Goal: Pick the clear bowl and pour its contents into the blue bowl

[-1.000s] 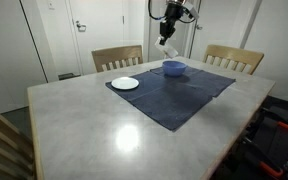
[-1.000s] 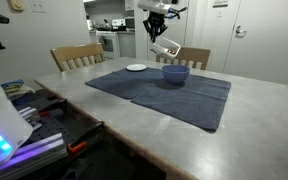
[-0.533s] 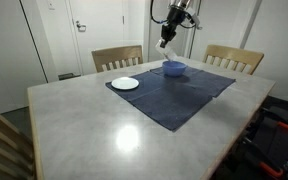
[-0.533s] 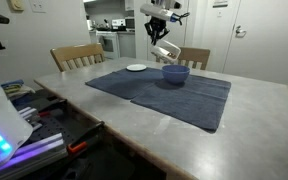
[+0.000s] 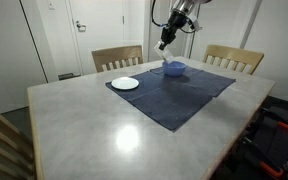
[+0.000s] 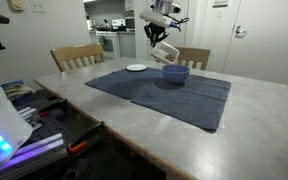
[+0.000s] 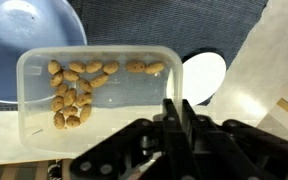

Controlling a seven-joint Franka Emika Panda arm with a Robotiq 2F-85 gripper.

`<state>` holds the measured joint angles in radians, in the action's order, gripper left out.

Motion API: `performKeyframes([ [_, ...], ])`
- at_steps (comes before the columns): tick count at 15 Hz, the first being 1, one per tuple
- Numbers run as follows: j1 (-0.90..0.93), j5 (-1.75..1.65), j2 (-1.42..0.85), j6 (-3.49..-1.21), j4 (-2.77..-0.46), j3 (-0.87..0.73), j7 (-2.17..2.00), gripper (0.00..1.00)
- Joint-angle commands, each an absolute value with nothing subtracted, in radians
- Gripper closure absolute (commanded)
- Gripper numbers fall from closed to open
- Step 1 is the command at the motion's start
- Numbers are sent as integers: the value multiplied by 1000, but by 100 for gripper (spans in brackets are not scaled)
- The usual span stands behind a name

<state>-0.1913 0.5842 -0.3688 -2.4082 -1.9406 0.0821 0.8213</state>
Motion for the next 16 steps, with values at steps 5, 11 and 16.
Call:
performKeyframes([
  [5,-216,821,-273,-2544,-2110,106,1044,98],
  [11,-190,967,-202,-2588,-2196,79,1172,98],
  [16,-220,1136,-177,-2592,-2223,90,1360,98],
])
